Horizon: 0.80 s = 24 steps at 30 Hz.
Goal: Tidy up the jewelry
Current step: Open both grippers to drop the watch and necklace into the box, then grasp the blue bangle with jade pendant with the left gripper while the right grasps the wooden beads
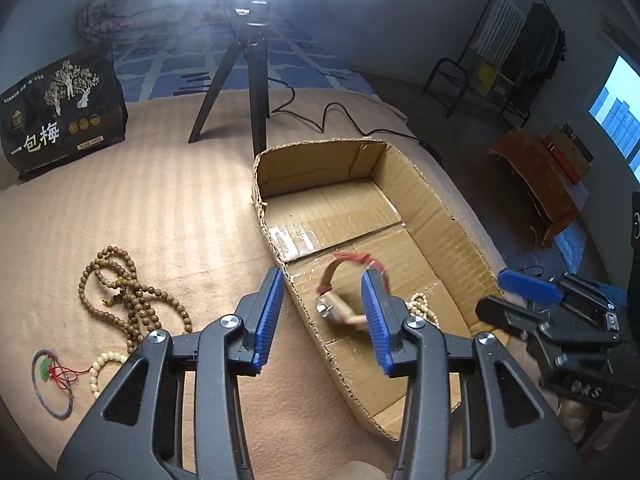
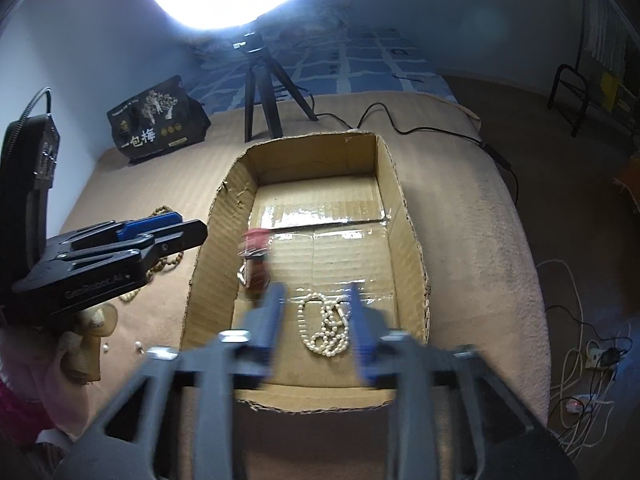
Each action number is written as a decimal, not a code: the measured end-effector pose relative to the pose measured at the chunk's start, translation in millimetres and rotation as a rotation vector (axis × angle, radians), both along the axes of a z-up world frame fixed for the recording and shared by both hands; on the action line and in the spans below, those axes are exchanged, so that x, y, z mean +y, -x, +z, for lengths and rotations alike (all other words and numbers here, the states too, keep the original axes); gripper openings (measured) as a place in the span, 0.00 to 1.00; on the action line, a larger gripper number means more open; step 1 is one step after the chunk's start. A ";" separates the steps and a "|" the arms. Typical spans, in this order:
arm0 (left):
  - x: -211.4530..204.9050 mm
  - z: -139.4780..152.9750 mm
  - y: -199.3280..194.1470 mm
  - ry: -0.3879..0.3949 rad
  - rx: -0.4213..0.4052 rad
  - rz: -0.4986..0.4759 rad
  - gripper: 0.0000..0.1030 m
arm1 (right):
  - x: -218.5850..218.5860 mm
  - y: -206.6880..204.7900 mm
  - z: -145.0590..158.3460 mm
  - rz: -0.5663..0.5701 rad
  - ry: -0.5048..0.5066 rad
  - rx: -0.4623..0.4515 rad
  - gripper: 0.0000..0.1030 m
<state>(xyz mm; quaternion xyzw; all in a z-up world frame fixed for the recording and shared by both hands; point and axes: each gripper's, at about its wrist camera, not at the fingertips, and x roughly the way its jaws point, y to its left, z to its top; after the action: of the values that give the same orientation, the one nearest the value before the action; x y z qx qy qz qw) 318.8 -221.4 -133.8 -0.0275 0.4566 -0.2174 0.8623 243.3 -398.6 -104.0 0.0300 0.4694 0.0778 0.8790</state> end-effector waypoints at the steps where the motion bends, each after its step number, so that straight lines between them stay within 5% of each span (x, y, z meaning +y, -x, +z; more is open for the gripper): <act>1: 0.8 1.2 0.8 -0.004 -0.006 0.002 0.39 | 0.4 1.3 1.1 -0.004 0.003 -0.009 0.56; 24: 56.8 37.2 23.5 -0.038 -0.094 0.016 0.39 | 34.1 13.7 32.1 0.014 -0.004 -0.056 0.58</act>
<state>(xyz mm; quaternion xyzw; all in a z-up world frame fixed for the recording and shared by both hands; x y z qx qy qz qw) 295.3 -164.5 -96.7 -0.0046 0.4195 -0.2027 0.8848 229.6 -364.4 -71.9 0.0261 0.4446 0.0855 0.8913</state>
